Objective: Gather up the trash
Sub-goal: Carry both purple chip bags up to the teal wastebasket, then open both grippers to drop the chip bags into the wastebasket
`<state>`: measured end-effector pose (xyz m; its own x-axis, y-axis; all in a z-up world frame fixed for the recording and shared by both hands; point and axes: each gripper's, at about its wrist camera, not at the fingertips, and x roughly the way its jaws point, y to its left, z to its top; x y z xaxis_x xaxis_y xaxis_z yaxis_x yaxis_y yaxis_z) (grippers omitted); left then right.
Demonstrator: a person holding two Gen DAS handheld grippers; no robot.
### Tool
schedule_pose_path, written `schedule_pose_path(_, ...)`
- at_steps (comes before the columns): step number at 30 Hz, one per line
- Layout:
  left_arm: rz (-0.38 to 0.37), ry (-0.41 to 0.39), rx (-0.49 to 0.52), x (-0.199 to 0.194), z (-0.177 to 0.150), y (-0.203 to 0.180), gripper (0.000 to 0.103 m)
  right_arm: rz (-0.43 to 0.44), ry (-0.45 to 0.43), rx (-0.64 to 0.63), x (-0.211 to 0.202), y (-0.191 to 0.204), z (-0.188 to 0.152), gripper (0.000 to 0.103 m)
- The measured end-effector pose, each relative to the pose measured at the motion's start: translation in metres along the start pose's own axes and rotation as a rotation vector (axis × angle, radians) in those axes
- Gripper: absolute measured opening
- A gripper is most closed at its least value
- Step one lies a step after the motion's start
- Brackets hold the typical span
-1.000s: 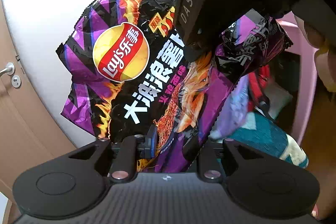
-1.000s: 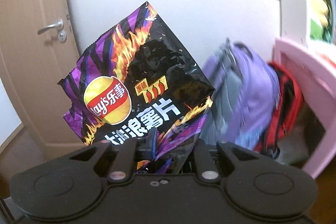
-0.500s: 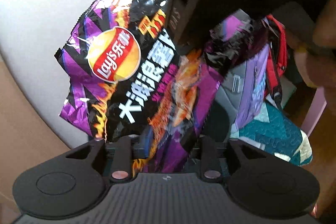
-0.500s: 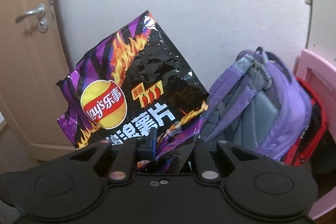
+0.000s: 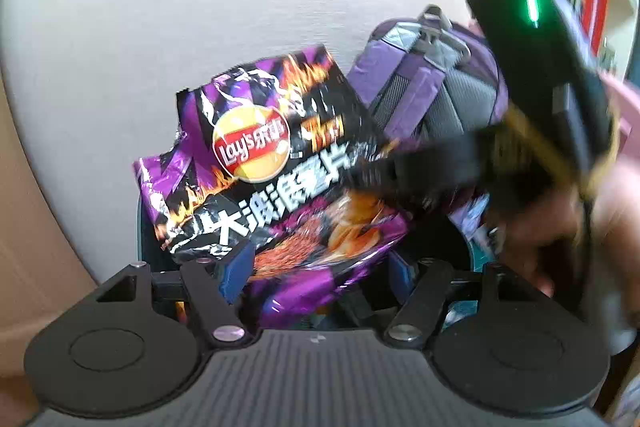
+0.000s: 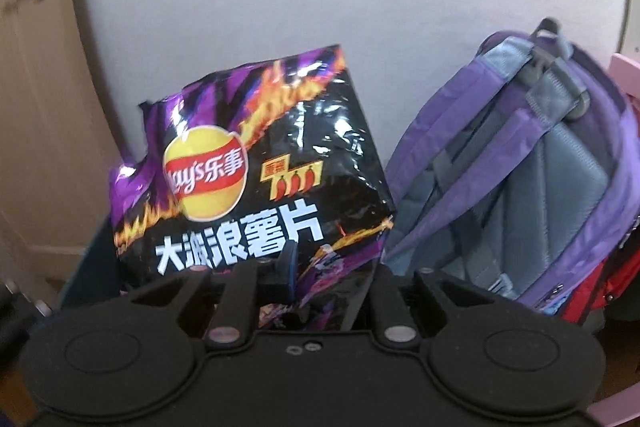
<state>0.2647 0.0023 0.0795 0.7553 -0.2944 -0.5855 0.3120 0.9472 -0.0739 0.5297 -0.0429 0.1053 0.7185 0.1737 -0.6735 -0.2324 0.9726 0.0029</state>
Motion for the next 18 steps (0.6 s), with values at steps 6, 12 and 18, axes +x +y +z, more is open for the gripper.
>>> schedule_pose_path(6,-0.026,-0.014,-0.014,-0.010,-0.011,0.015,0.070,-0.010,0.063,-0.107,0.021,0.028,-0.016,0.015)
schedule_pose_path(12,-0.080,-0.015,-0.003,-0.024,-0.009,0.019,0.071,-0.028,0.147,-0.184,0.037,0.040,-0.026,0.015)
schedule_pose_path(18,-0.093,-0.028,-0.034,-0.021,-0.012,0.029,0.072,-0.108,0.238,-0.362,0.048,0.065,-0.032,0.015)
